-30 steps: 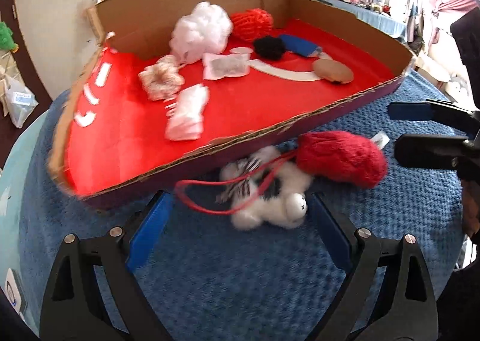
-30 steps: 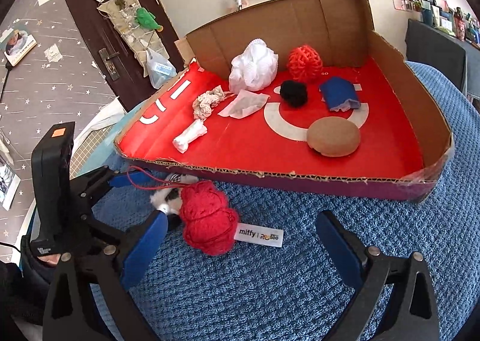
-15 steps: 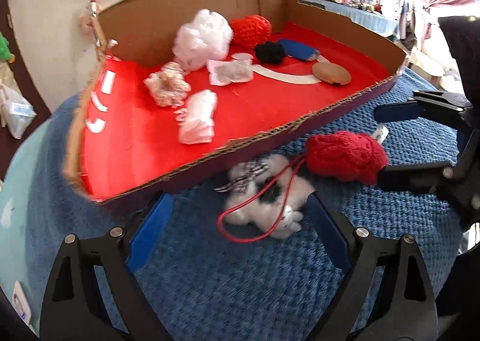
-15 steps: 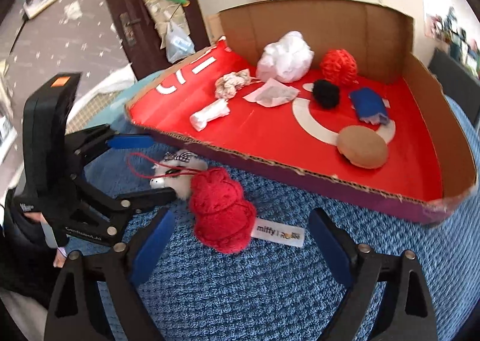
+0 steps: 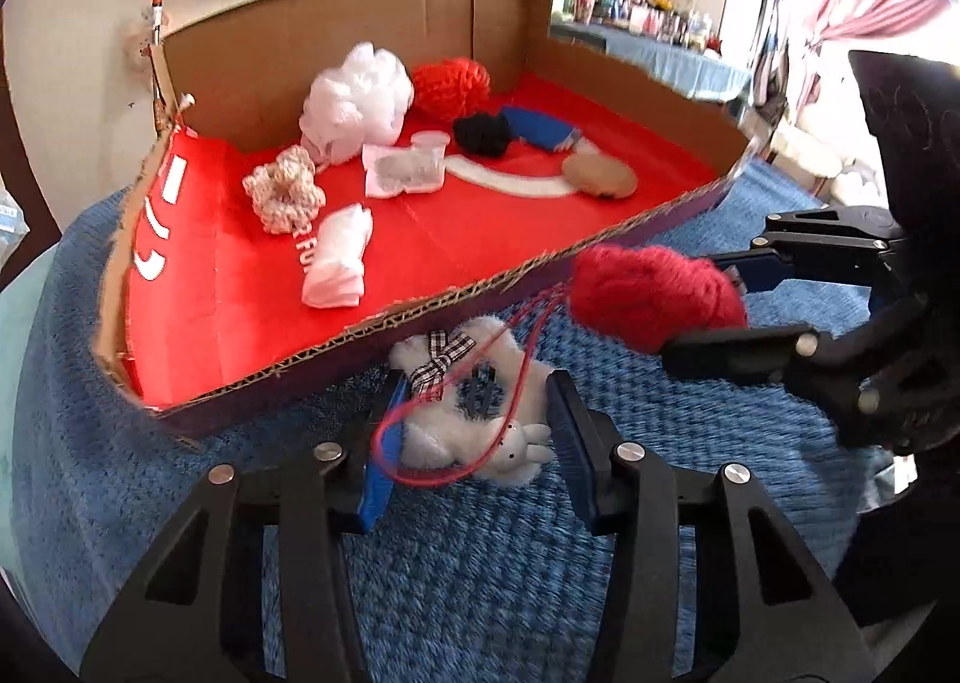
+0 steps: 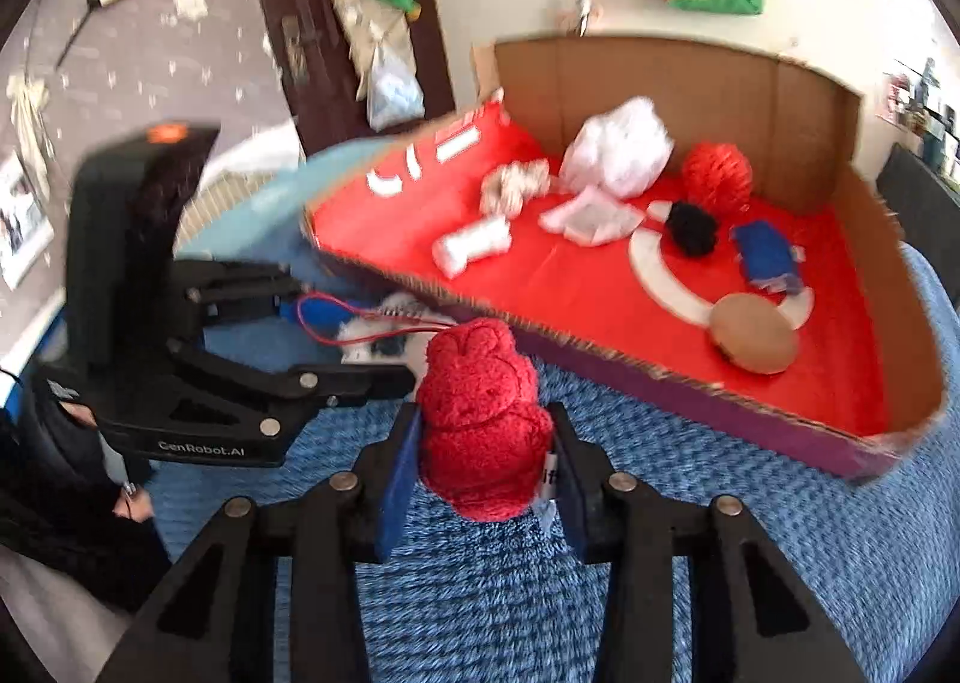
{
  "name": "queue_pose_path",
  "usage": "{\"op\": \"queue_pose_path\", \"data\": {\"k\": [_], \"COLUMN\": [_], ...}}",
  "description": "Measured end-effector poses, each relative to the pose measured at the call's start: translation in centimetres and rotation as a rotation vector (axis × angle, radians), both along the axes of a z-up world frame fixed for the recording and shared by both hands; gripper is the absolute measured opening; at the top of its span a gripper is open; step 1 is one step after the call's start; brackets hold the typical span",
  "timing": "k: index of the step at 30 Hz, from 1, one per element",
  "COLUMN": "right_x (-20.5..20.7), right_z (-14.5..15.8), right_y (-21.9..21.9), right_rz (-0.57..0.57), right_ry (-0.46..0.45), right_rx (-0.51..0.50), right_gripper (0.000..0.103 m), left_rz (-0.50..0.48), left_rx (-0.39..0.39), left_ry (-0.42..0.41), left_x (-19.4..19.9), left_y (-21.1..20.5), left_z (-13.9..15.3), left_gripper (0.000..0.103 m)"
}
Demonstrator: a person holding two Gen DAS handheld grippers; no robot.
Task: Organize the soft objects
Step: 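Grasp the red yarn ball with the right tool while the left tool grasps the white plush toy, then carry the yarn ball and plush toy into the box and lower them onto the red paper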
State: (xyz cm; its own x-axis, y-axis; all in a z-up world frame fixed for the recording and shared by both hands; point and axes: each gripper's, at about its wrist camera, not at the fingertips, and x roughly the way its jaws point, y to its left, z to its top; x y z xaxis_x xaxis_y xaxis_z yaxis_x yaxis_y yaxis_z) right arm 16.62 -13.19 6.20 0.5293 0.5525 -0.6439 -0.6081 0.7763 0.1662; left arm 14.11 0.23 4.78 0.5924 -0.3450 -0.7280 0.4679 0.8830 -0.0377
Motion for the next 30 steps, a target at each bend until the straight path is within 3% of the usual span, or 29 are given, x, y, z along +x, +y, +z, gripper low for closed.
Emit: {"op": "queue_pose_path", "data": {"k": [12,22,30], "right_x": [0.9,8.2,11.7], "right_z": [2.7,2.5,0.6], "right_y": [-2.3,-1.5,-0.8], "right_rz": [-0.092,-0.138,-0.125], "right_ry": [-0.041,0.019,0.099], "right_rx": [0.061,0.0,-0.057], "right_gripper": [0.044,0.044,0.044], "left_rz": [0.002,-0.046,-0.079], "left_rx": [-0.042,-0.032,0.035], "left_ry": [-0.074,-0.035,0.023], "left_x": [-1.4,4.8,8.6], "left_y": [0.4,-1.3,-2.9], "left_z": [3.3,3.9,2.8], "left_gripper": [0.044,0.044,0.044]}}
